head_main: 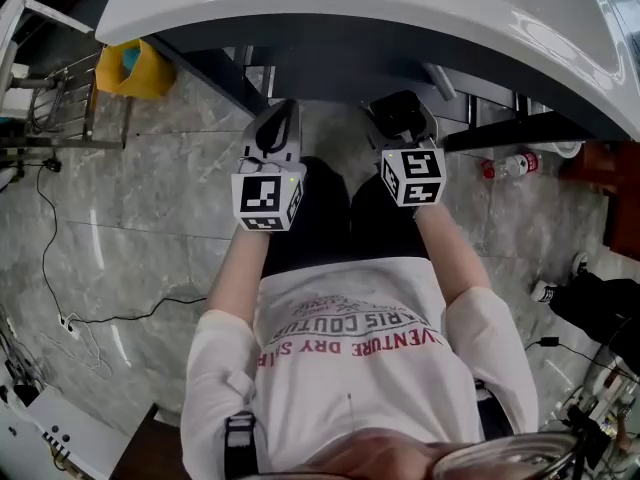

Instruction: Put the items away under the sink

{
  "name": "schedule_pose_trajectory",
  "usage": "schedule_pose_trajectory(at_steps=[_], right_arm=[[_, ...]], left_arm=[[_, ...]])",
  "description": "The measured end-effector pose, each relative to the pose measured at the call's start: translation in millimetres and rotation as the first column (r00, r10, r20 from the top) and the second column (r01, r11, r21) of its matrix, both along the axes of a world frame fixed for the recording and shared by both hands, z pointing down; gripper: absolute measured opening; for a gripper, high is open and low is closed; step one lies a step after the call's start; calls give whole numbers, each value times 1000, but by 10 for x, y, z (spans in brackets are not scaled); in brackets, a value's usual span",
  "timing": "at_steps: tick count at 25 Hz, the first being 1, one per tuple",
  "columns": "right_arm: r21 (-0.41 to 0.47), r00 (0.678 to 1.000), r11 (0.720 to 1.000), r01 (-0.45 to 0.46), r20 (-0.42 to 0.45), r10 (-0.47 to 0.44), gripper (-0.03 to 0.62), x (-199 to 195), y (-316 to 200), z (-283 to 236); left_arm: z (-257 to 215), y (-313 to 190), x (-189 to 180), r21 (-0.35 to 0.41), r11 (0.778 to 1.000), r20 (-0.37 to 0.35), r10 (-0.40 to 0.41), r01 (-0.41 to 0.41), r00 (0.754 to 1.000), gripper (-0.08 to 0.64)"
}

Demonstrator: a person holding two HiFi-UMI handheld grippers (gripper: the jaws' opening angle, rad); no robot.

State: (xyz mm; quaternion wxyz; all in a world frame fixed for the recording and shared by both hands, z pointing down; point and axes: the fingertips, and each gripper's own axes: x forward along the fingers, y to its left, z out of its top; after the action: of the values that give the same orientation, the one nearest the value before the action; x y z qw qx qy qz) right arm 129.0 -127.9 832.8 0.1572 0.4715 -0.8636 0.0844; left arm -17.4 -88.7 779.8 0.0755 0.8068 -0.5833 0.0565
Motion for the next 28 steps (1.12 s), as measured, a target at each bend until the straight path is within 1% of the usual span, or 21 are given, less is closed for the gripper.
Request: schedule_pose_trajectory(at_steps=[3,9,12,15,19,25,28], right_arm=[[21,1000,999,-31,4,31,382,-9,-197,-97],[32,996,996,-83,16,83,382,-109,-545,-117],[42,995,994,-100,1,100,382,-178,-740,-89],[31,992,992,-125,-10,125,382,-220,-908,-30],[52,989,989,-139,-50,141,382,-306,-1029,3],[73,979,977,-199,-34,202,382,-351,-1212,3],[83,977,975,-208,-27,211,382,-360,-1254,-5]], left_arm=[[-44,5,4,13,1000,4,-8,8,1000,28],[59,53,8,-9,1000,-42,0,0,999,28],[132,9,0,-22,1000,-51,13,-14,999,28],[190,-33,4,-28,999,-49,30,-31,998,28],[250,-50,-13,-37,999,-60,33,-35,998,28],[312,-63,-38,-40,998,-61,37,-39,997,28],[352,-52,-69,-45,999,-74,24,-27,997,28]])
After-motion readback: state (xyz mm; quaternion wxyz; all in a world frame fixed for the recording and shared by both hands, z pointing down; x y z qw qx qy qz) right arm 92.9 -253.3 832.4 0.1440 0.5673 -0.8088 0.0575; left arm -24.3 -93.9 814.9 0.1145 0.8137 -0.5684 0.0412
